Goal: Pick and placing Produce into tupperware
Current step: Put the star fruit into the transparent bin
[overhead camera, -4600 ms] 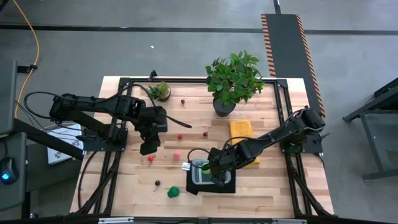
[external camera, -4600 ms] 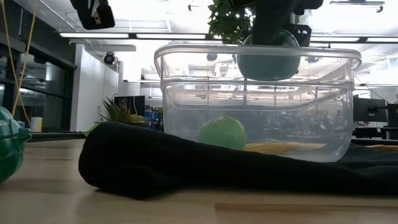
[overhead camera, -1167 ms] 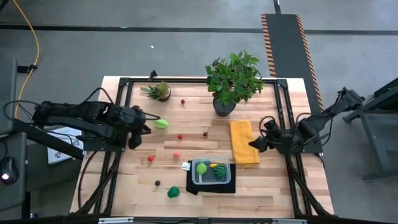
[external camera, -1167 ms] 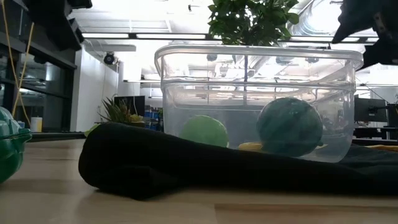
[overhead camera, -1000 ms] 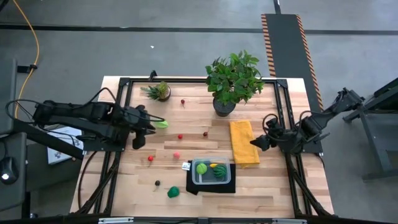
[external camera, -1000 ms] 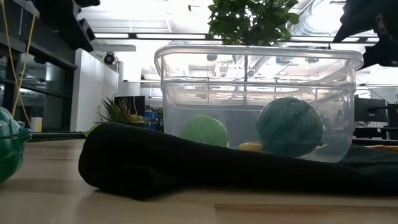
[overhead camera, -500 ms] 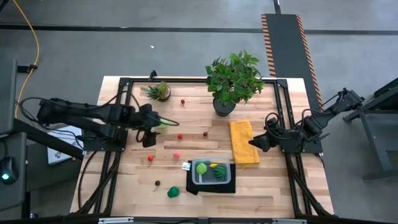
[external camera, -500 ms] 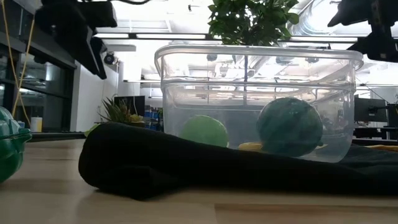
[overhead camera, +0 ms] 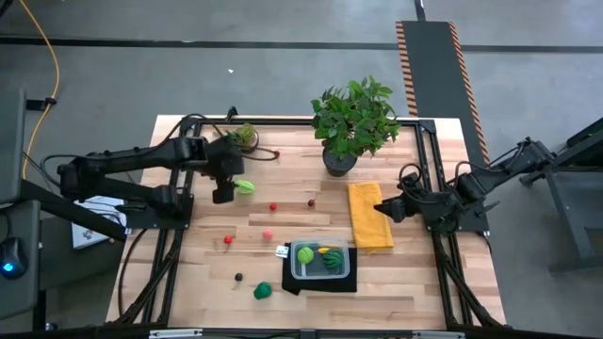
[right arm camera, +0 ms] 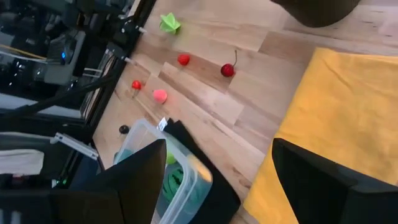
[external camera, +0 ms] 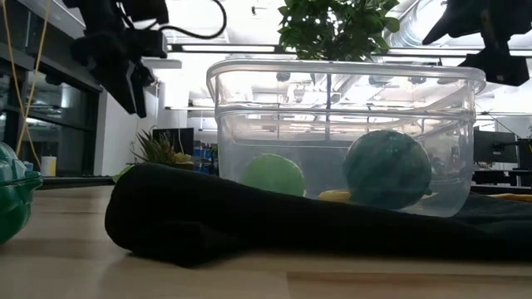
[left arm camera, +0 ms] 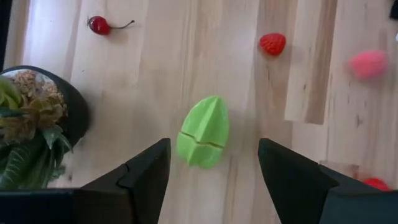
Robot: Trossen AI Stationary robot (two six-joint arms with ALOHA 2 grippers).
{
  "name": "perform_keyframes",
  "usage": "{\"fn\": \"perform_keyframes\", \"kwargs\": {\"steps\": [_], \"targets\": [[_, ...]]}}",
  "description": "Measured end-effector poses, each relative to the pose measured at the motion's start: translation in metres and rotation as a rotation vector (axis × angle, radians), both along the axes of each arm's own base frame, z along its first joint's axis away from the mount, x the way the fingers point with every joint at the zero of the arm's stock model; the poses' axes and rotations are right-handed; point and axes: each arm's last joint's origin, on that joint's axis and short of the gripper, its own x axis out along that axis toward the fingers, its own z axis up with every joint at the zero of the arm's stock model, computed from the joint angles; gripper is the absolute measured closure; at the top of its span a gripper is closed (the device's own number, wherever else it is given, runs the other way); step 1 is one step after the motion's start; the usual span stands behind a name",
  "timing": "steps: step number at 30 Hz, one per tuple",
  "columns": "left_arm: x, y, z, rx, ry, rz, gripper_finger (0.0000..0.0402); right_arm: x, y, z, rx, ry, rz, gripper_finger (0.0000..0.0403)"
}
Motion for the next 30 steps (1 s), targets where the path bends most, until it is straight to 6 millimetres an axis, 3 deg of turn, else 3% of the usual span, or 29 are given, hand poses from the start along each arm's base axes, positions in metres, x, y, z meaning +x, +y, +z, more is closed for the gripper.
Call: {"fn": "perform_keyframes", "kwargs": {"steps": [22,30], "targets": [[0.030,0.025,-0.047,-0.053,0.199,-0.126,0.0089,0.004,-0.002,0.004,0.033,-0.047,-0.020,0.0121],[0.038,0.028,-0.055,-0.050,0.193,-0.169,0.0085,0.004,-0.002,0.004,0.038,-0.048,-0.023,0.0121]]}}
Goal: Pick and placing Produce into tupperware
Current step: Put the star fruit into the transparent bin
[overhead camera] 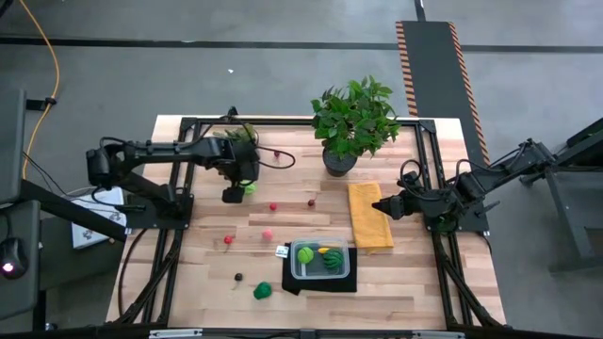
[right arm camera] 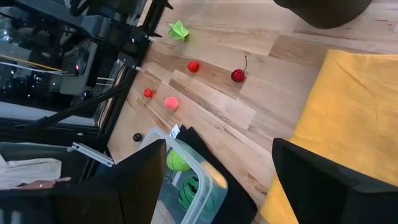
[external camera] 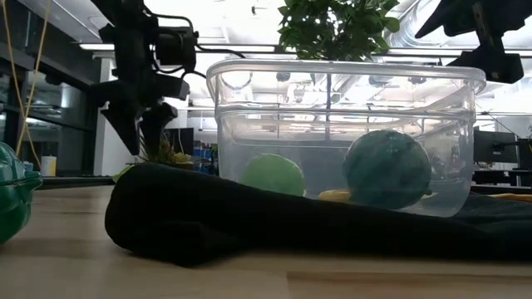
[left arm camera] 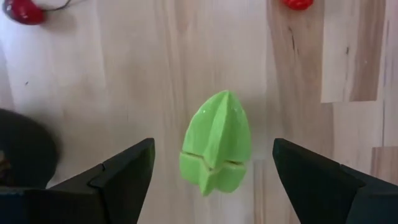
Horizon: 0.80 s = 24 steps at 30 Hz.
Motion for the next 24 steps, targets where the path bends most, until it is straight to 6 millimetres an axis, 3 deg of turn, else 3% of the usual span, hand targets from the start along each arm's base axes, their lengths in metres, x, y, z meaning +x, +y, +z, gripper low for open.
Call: {"fn": "perform_keyframes", "kwargs": {"steps": [24], "targets": [[0.011,0.005,-0.036,-0.087,0.141,-0.009,0.0085,0.000,0.000,0.000,0.001,0.000,-0.001,0.0121]]}}
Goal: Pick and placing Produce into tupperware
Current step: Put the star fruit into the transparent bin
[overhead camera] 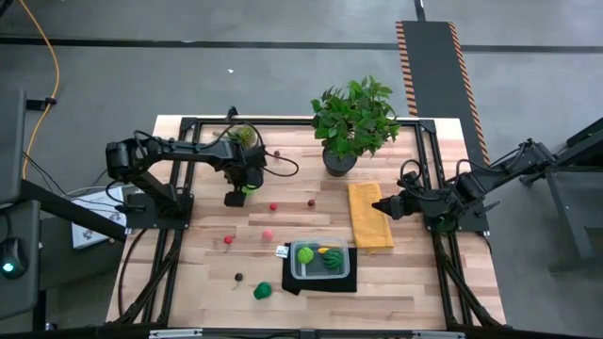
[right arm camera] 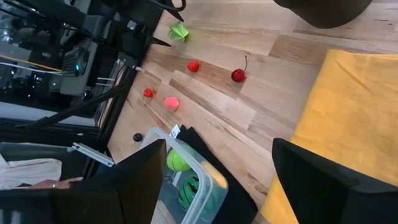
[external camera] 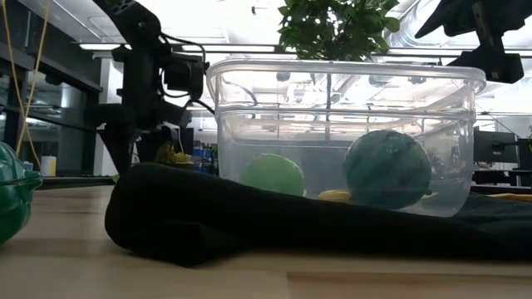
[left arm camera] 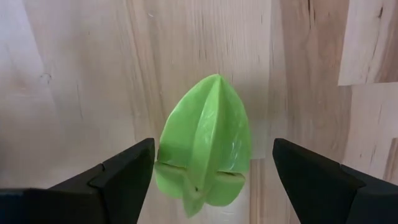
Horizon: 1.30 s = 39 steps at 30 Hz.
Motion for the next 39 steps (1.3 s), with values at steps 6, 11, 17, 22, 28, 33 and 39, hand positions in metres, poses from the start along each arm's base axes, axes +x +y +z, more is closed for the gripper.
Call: {"fn": "perform_keyframes", "kwargs": {"steps": [6,11,17,22,28,33,39], "targets": [[0.0002,0.0002,0.0000,0.002,-0.002,-0.016,0.0085,-0.0001,-0.0001,-0.0002,-0.002,0.002,0.000,0.0121],[0.0015,0.0011,0.0000,0.013,-0.015,-0.016,0.0085,-0.0004,-0.0002,-0.0006,-0.008,0.008,0.002,0.0121],[0.0018,0.0039,-0.0028,0.025,-0.004,-0.008,0.0085,-0.0004,-0.0002,-0.0006,-0.012,0.008,0.004,0.0121],[0.0010,0.0077,-0.0093,0.017,0.026,0.011,0.0085,-0.0003,-0.0002,-0.0007,-0.012,0.009,0.005,0.0121],[0.0014,0.0073,-0.0095,0.016,0.026,0.010,0.0085,-0.0003,-0.0002,-0.0011,-0.015,0.012,0.003,0.0121],[0.0013,0.0073,-0.0095,0.016,0.026,0.007,0.0092,-0.0006,-0.0004,-0.0015,-0.018,0.017,0.003,0.0121],[0.0011,0.0072,-0.0094,0.015,0.027,0.006,0.0140,-0.0009,-0.0006,-0.0021,-0.022,0.024,0.001,0.0121]]}}
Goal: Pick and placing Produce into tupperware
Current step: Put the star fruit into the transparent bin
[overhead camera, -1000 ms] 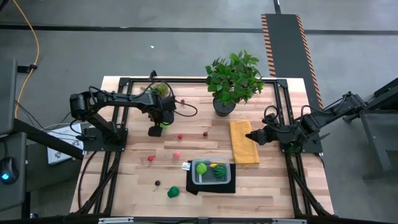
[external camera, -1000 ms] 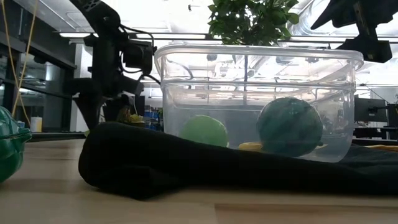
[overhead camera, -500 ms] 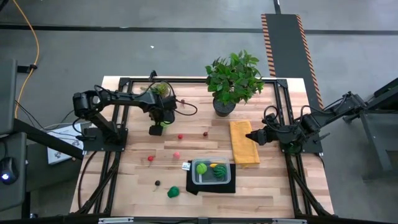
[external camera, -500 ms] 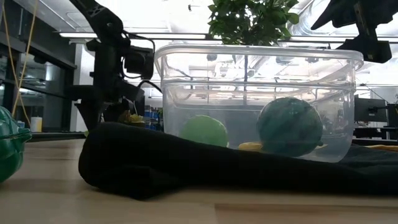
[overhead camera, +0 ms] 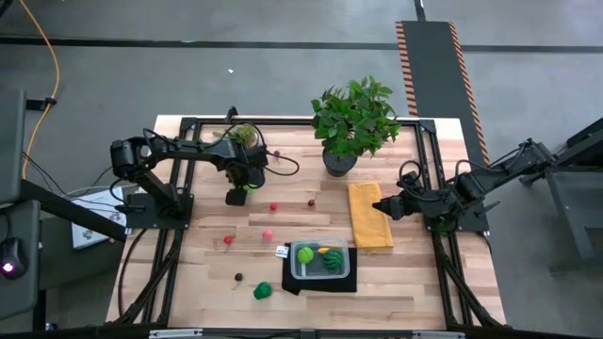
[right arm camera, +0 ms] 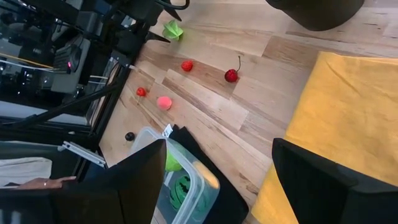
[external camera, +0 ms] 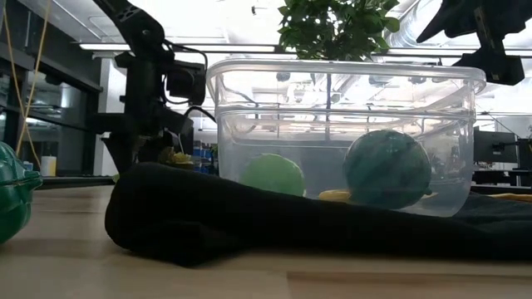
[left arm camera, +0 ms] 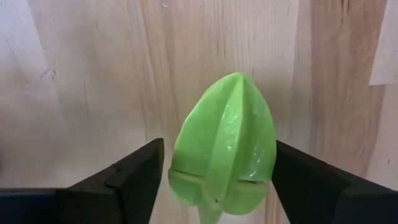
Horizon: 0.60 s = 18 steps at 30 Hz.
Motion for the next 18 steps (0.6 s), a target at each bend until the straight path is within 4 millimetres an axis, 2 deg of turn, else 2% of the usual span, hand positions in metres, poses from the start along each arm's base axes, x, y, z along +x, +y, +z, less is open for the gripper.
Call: {"fn": "perform_keyframes", "kwargs": {"steps": [7,14,18], "targets": [[-0.0002,-0.0001,0.0004,0.000,0.001,0.000,0.0186,0.0000,0.0000,0.0000,0.000,0.000,0.000,0.0121],[-0.0004,-0.0002,0.0004,-0.002,0.003,0.001,0.0156,-0.0003,-0.0001,-0.0004,-0.002,0.005,0.000,0.0121],[-0.0010,-0.0005,0.0004,-0.005,0.009,0.008,0.0160,-0.0004,-0.0002,-0.0005,-0.003,0.006,0.000,0.0121]]}}
